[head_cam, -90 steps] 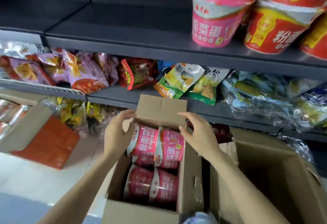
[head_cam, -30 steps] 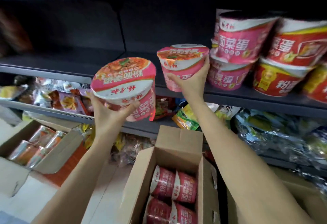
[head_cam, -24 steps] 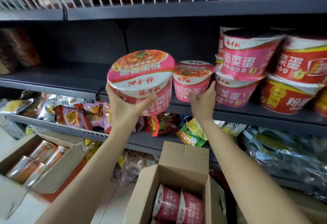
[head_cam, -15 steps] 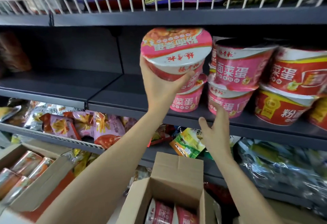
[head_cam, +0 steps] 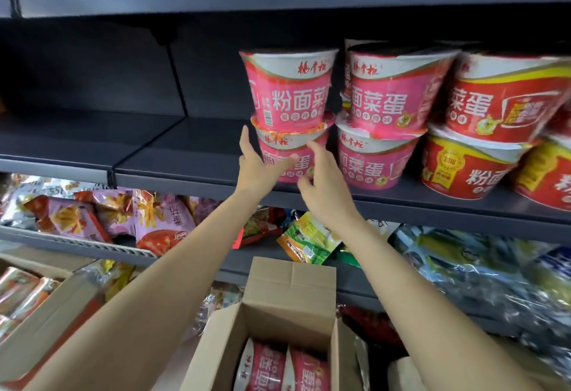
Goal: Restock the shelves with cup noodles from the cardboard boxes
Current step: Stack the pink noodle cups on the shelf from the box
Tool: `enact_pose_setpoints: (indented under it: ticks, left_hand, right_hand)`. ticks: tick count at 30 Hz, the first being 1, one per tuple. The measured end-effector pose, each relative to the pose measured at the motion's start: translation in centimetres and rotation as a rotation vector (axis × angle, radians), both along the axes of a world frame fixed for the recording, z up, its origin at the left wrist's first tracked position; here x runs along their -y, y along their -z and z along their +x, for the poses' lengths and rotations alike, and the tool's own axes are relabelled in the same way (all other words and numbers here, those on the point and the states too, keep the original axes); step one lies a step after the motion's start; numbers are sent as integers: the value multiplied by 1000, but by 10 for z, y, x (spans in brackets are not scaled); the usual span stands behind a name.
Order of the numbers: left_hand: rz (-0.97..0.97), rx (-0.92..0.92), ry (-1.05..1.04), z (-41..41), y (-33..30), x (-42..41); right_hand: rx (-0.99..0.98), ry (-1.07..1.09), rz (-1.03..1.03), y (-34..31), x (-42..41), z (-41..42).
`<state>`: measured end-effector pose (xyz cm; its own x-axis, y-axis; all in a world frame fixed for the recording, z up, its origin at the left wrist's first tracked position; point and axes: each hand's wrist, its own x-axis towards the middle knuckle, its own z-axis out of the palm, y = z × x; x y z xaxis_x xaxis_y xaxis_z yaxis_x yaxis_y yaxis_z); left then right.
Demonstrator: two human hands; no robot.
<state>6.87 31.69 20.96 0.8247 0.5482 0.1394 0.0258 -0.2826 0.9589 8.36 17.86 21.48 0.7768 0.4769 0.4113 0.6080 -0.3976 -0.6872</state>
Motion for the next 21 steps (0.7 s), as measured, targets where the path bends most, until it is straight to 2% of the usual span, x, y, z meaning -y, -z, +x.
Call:
enact_pose_setpoints:
  ticks: [6, 11, 14, 16, 18, 20, 21]
  left_hand:
    - [89, 35, -63, 42, -8, -8]
    - [198, -49, -249, 90, -17, -7]
    - [12, 21, -211, 120, -15, -3]
    - [-193, 66, -88, 127, -12, -1]
    - [-304, 79, 18, 123, -8, -1]
    - [-245, 127, 51, 100, -7, 2]
    - [-149, 159, 28, 81, -6, 4]
  right_hand:
    - [-20, -13, -129, -3, -16, 38]
    - [30, 8, -366, -5, -30, 80]
    - [152, 41, -426, 1, -29, 88]
    - [241, 64, -407, 6, -24, 87]
    - [293, 76, -366, 10, -17, 80]
    - [312, 69, -319, 15, -8, 68]
    - [325, 67, -276, 19, -4, 60]
